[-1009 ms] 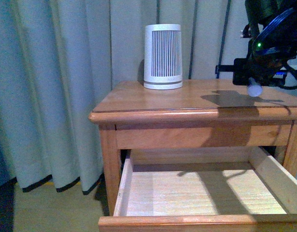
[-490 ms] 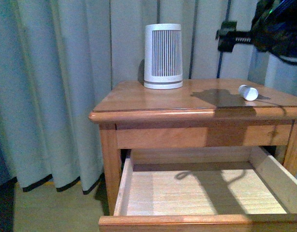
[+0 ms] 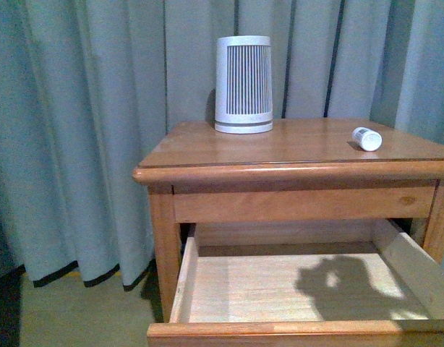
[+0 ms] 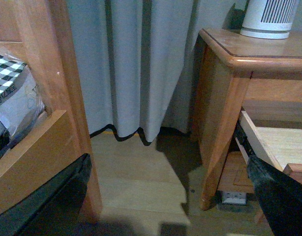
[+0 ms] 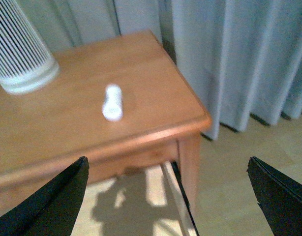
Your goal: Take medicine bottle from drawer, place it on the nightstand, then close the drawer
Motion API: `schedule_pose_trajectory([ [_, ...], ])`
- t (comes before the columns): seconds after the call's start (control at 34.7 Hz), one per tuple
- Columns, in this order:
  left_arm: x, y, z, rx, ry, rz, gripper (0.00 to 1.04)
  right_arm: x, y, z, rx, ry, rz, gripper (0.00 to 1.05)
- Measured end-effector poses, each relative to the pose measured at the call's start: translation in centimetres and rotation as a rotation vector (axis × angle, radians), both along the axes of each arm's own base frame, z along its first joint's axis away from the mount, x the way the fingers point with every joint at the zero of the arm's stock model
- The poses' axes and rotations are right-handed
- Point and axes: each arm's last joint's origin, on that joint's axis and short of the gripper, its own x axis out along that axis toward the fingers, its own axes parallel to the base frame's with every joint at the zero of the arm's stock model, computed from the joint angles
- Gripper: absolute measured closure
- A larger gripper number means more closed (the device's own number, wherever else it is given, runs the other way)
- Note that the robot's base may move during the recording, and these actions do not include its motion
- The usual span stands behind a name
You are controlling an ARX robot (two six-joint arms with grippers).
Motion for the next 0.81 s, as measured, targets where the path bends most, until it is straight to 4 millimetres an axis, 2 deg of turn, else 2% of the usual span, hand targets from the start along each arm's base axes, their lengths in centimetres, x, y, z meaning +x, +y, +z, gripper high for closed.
schedule_pose_trajectory([
  [0.09,0.0,0.0,0.0,0.000,0.000,0.000,0.07,-3.4,0.1,-3.0,0.005,0.064,0.008,0.07],
  [0.2,0.0,0.0,0.0,0.000,0.000,0.000,0.07,-6.2,0.5,-7.7,0.031,0.214,0.054,0.07],
  [0.32,0.0,0.0,0.0,0.000,0.000,0.000,0.07,-7.8,1.0,-12.3,0.048,0.360,0.077,0.07],
  [0.43,0.0,0.0,0.0,0.000,0.000,0.000,0.07,-8.7,1.6,-15.5,0.057,0.446,0.098,0.07],
  [0.63,0.0,0.0,0.0,0.000,0.000,0.000,0.07,-6.7,2.4,-18.0,0.055,0.443,0.113,0.07],
  [0.81,0.0,0.0,0.0,0.000,0.000,0.000,0.07,-3.5,2.8,-19.5,0.028,0.397,0.113,0.07],
])
